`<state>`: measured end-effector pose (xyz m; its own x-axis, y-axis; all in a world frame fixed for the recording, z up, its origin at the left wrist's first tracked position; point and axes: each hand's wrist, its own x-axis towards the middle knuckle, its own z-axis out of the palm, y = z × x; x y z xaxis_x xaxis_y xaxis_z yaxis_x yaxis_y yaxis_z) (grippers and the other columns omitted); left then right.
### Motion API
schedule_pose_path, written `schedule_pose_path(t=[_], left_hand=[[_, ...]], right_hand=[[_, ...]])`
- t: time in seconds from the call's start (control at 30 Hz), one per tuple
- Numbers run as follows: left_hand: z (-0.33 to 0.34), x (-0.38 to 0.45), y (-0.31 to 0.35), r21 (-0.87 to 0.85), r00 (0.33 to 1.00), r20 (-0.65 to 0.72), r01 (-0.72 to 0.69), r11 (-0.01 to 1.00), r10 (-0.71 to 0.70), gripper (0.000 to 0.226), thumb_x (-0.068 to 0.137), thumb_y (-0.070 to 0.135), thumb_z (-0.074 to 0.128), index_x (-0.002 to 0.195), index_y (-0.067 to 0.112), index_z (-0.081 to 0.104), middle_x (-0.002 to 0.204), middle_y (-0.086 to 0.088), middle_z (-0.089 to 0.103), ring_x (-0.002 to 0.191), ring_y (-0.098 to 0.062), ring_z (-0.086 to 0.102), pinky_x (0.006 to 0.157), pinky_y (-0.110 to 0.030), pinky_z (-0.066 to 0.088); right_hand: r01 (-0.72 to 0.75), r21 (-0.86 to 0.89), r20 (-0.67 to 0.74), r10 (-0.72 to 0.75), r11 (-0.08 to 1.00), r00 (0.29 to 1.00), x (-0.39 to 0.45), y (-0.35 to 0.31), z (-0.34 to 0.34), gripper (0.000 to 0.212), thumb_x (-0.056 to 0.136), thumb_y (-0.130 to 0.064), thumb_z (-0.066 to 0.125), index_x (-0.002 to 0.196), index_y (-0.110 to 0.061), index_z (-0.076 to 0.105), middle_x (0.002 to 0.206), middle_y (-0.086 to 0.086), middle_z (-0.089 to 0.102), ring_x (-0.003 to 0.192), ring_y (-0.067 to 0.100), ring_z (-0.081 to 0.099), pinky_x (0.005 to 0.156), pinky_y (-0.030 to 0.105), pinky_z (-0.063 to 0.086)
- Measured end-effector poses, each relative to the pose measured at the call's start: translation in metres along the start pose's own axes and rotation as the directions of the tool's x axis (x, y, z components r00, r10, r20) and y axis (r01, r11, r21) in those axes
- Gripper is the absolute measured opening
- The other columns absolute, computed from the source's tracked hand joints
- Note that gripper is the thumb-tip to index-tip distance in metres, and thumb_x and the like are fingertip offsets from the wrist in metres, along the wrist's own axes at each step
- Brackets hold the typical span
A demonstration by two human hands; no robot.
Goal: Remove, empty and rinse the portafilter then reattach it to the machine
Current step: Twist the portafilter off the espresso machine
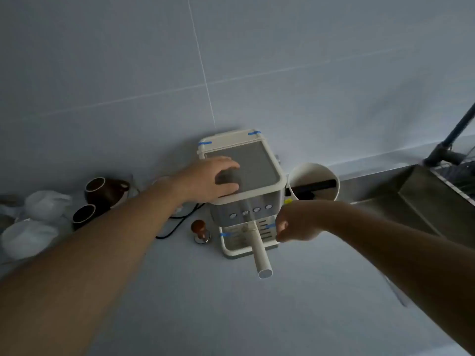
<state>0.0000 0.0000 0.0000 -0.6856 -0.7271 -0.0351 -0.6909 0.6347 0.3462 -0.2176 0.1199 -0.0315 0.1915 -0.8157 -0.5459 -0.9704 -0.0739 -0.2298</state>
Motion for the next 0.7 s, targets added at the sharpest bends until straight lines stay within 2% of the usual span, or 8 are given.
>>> schedule_pose_path(t=[0.17,0.27,0.33,0.4,0.47,0.57,0.63,0.7], left_hand=[[0.022,-0.002,0.002,0.057,0.999,0.043,0.016,0.998,-0.019,0.067,0.087,0.059,0.053,0.147,0.037,0.034,0.162,0.007,0.021,0.147,-0.016,0.022,0.118,-0.039,0.019],[0.03,0.001,-0.005,0.114,0.999,0.028,-0.036,0.993,0.033,0.066,0.09,0.061,0.043,0.149,0.036,0.028,0.163,0.003,0.016,0.149,-0.015,0.013,0.119,-0.04,0.008],[0.034,0.002,-0.01,0.15,0.997,0.019,-0.076,0.986,0.074,0.067,0.089,0.064,0.038,0.149,0.036,0.026,0.163,0.003,0.016,0.149,-0.015,0.012,0.12,-0.043,0.006],[0.035,0.006,-0.011,0.134,0.998,0.009,-0.07,0.988,0.07,0.064,0.089,0.061,0.042,0.146,0.034,0.032,0.162,0.002,0.021,0.147,-0.017,0.018,0.118,-0.043,0.009],[0.032,0.013,-0.006,0.101,0.999,-0.015,-0.046,0.994,0.048,0.061,0.085,0.056,0.047,0.14,0.029,0.043,0.158,0.002,0.029,0.141,-0.02,0.03,0.113,-0.04,0.017],[0.032,0.022,-0.005,0.092,0.994,-0.062,-0.088,0.992,0.094,0.058,0.081,0.057,0.05,0.13,0.026,0.05,0.15,-0.002,0.041,0.136,-0.022,0.04,0.108,-0.04,0.026],[0.035,0.025,-0.009,0.091,0.99,-0.06,-0.121,0.989,0.127,0.062,0.08,0.061,0.046,0.132,0.028,0.048,0.15,-0.002,0.04,0.137,-0.021,0.039,0.109,-0.042,0.026],[0.036,0.026,-0.013,0.131,0.99,-0.022,-0.136,0.982,0.14,0.065,0.083,0.063,0.041,0.141,0.035,0.038,0.157,0.001,0.031,0.143,-0.018,0.028,0.115,-0.044,0.017]], right_hand=[[-0.058,0.117,0.009,0.057,0.991,0.998,0.018,0.001,0.035,0.037,0.094,-0.044,0.058,0.123,-0.022,0.069,0.12,0.003,0.069,0.107,0.02,0.064,0.097,0.035,0.051],[-0.095,0.219,-0.078,0.114,0.971,0.99,0.028,0.003,0.051,0.04,0.095,-0.044,0.058,0.123,-0.017,0.068,0.121,0.007,0.07,0.106,0.022,0.065,0.094,0.033,0.054],[-0.1,0.32,-0.118,0.145,0.942,0.982,0.034,0.002,0.064,0.043,0.096,-0.044,0.057,0.126,-0.015,0.066,0.124,0.008,0.068,0.105,0.021,0.065,0.09,0.031,0.055],[-0.087,0.442,-0.139,0.165,0.893,0.976,0.038,-0.003,0.075,0.042,0.098,-0.042,0.055,0.13,-0.016,0.064,0.13,0.007,0.065,0.103,0.017,0.061,0.087,0.028,0.052],[-0.079,0.587,-0.131,0.192,0.806,0.973,0.045,-0.006,0.088,0.041,0.097,-0.041,0.056,0.13,-0.018,0.064,0.131,0.007,0.064,0.103,0.02,0.064,0.089,0.032,0.054],[-0.103,0.802,-0.059,0.25,0.588,0.966,0.055,-0.013,0.1,0.035,0.097,-0.037,0.056,0.126,-0.018,0.064,0.118,0.007,0.064,0.099,0.026,0.068,0.087,0.037,0.059],[-0.099,0.899,-0.035,0.296,0.426,0.955,0.058,-0.018,0.106,0.023,0.096,-0.033,0.056,0.113,-0.02,0.063,0.109,0.006,0.063,0.095,0.024,0.066,0.084,0.036,0.059],[-0.074,0.959,-0.013,0.303,0.272,0.953,0.061,-0.023,0.111,0.019,0.096,-0.03,0.055,0.11,-0.017,0.06,0.105,0.009,0.065,0.09,0.025,0.067,0.084,0.04,0.06]])
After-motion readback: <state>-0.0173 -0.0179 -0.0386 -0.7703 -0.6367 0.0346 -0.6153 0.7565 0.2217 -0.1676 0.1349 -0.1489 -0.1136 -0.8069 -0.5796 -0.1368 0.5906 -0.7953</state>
